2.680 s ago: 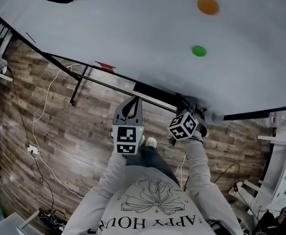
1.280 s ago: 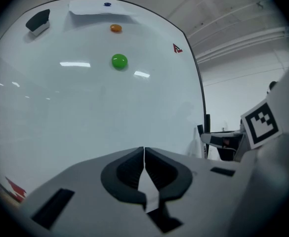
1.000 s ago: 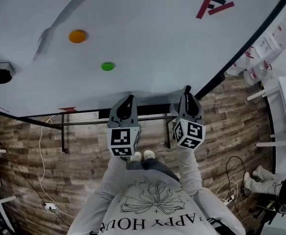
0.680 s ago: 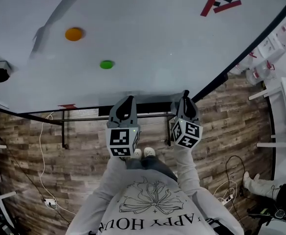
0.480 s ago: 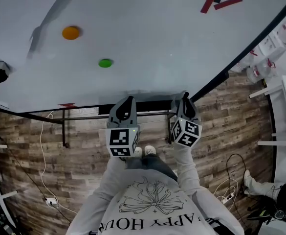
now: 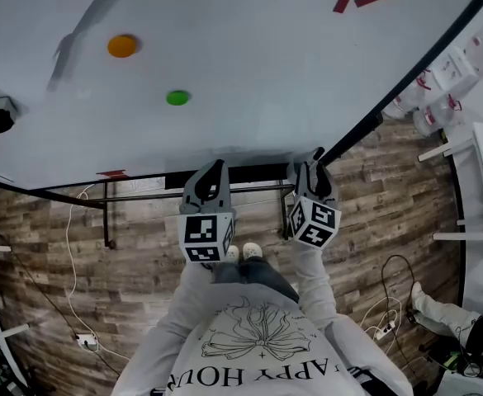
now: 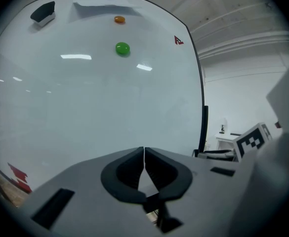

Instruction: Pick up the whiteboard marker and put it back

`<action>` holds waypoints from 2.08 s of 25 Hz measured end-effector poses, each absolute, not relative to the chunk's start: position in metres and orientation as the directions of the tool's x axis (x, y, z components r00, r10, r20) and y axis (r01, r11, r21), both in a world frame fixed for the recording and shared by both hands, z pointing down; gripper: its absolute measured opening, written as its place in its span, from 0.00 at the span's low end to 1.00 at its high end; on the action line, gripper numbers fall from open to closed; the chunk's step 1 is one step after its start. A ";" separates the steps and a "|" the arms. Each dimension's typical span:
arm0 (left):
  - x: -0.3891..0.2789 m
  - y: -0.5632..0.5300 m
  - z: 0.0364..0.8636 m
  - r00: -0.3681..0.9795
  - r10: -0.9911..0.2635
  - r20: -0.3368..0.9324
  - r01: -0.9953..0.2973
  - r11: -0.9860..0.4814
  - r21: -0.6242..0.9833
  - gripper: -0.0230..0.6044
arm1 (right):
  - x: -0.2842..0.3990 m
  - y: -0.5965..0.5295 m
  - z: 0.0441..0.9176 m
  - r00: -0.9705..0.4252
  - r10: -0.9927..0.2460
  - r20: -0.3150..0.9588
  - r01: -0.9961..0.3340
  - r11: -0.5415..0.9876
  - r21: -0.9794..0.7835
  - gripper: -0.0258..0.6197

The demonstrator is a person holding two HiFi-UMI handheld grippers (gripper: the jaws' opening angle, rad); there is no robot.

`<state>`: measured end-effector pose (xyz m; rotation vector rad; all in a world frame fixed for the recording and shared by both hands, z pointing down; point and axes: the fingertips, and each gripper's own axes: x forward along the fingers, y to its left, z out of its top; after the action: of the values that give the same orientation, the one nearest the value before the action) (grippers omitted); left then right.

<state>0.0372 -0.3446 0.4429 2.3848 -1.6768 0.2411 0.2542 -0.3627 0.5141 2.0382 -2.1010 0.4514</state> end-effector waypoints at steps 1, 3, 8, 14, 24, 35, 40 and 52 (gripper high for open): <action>0.038 -0.345 0.441 0.338 -0.907 0.250 -0.941 -0.328 0.082 0.05 | 0.255 -0.362 0.507 -0.039 -0.947 0.320 -0.995 0.008 -0.097 0.26; 0.038 -0.344 0.435 0.338 -0.911 0.236 -0.941 -0.328 0.082 0.05 | 0.255 -0.360 0.494 -0.032 -0.955 0.293 -0.994 0.001 -0.107 0.23; 0.034 -0.343 0.415 0.329 -0.925 0.187 -0.944 -0.321 0.073 0.05 | 0.245 -0.354 0.457 -0.046 -0.973 0.225 -0.996 0.028 -0.082 0.22; 0.032 -0.339 0.395 0.321 -0.937 0.138 -0.947 -0.314 0.074 0.05 | 0.236 -0.346 0.428 -0.058 -0.984 0.166 -0.998 0.051 -0.046 0.19; 0.026 -0.327 0.373 0.301 -0.949 0.089 -0.953 -0.296 0.064 0.05 | 0.230 -0.333 0.394 -0.050 -0.994 0.095 -0.999 0.050 -0.001 0.13; 0.023 -0.317 0.369 0.287 -0.955 0.082 -0.958 -0.283 0.056 0.05 | 0.224 -0.325 0.390 -0.074 -0.994 0.076 -0.997 0.074 -0.008 0.10; 0.022 -0.314 0.369 0.283 -0.956 0.082 -0.959 -0.279 0.056 0.05 | 0.223 -0.323 0.389 -0.077 -0.994 0.076 -0.997 0.077 0.005 0.10; 0.025 -0.308 0.370 0.283 -0.955 0.085 -0.959 -0.279 0.054 0.05 | 0.226 -0.317 0.390 -0.073 -0.994 0.076 -0.997 0.073 0.008 0.05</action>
<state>0.0249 -0.3082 0.3698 2.4391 -1.8254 0.0548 0.2258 -0.3170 0.3901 2.0966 -2.2560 0.0703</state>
